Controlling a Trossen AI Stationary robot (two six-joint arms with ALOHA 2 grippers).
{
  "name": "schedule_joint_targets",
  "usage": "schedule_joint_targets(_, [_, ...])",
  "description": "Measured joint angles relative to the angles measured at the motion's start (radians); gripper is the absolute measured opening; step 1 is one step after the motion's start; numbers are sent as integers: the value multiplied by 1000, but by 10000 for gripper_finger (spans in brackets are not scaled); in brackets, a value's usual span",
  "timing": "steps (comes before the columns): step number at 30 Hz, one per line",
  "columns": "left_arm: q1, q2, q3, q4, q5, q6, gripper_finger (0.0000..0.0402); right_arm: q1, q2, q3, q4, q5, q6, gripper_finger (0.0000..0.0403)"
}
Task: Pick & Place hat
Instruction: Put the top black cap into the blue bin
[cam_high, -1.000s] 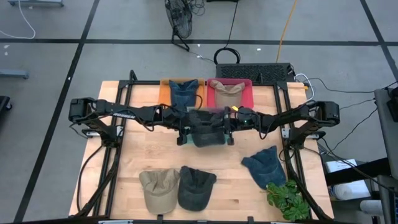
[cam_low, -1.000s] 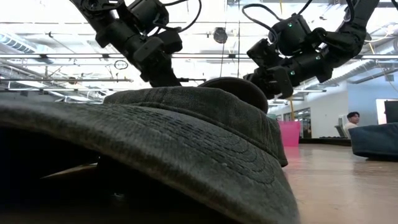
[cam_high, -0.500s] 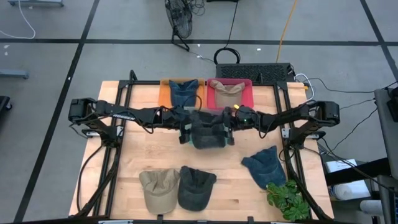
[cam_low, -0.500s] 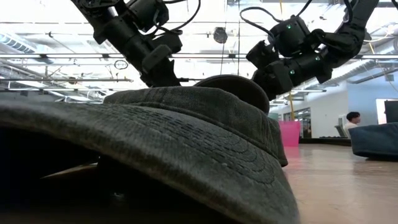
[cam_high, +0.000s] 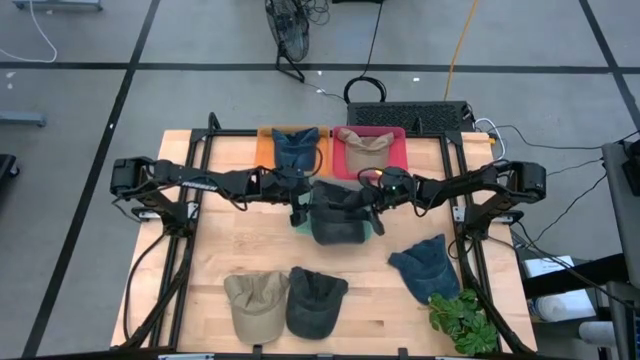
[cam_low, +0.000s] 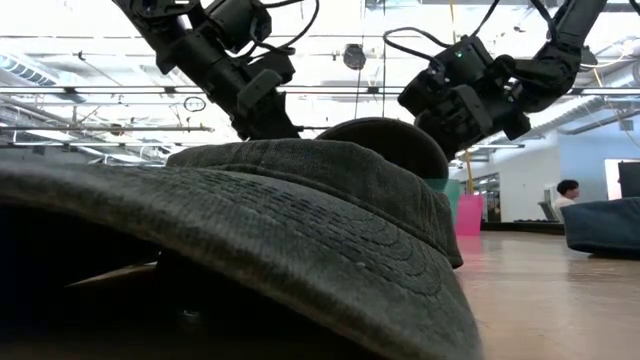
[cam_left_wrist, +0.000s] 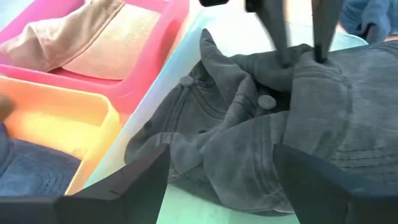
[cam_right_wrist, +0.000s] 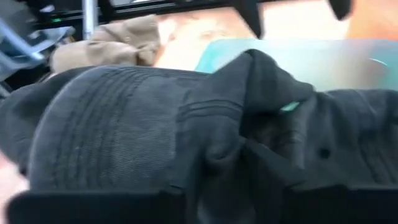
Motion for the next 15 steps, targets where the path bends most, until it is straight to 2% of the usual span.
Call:
schedule_joint_targets(5, [7,0,0,-2,0,-8,277,0,0,0,9,-7,-81,11])
schedule_joint_targets(9, [7,0,0,-9,0,-7,275,6,0,-1,68,109,-124,4])
schedule_joint_targets(15, [7,0,0,-9,-52,12,272,95,-20,1,147,358,-390,1])
